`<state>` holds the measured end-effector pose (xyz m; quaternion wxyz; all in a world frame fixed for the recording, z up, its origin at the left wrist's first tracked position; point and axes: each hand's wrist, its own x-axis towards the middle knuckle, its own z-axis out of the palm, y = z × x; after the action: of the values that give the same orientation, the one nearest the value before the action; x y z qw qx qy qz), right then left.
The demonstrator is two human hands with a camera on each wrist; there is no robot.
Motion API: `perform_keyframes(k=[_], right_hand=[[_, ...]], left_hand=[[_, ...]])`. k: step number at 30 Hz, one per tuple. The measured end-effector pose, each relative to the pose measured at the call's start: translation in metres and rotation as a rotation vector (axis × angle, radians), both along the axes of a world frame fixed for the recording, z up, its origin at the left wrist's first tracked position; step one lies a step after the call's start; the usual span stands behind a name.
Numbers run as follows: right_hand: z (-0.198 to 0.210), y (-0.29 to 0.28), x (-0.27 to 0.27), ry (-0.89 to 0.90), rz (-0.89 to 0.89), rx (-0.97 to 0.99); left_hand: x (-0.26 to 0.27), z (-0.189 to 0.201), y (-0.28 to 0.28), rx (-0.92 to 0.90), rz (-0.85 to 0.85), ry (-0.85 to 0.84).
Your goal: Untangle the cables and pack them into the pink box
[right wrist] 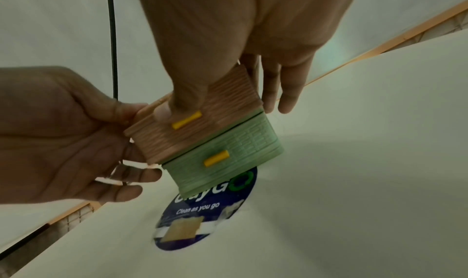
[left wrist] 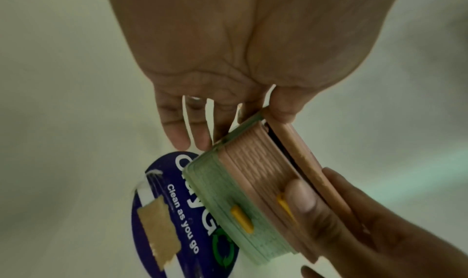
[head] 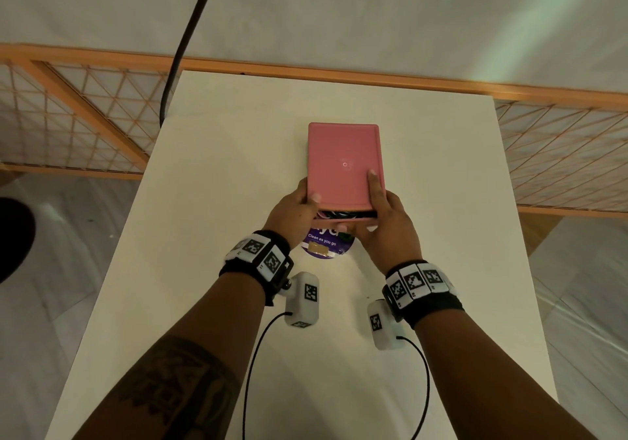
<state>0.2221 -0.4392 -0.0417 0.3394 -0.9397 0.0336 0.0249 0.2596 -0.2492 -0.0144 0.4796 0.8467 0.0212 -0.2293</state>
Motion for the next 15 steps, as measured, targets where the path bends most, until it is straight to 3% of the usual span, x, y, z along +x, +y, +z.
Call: perform_keyframes(k=[9,15], right_hand=[[-0.008,0.009,0.002,-0.122,-0.121,-0.112],[-0.002,0.012,0.002,-0.084,-0.130,-0.125]], left_hand=[[-0.003,-0.011,0.002,0.040,-0.046,-0.075],[0.000,-0.010,0.000,0.049,-0.024,-0.045]])
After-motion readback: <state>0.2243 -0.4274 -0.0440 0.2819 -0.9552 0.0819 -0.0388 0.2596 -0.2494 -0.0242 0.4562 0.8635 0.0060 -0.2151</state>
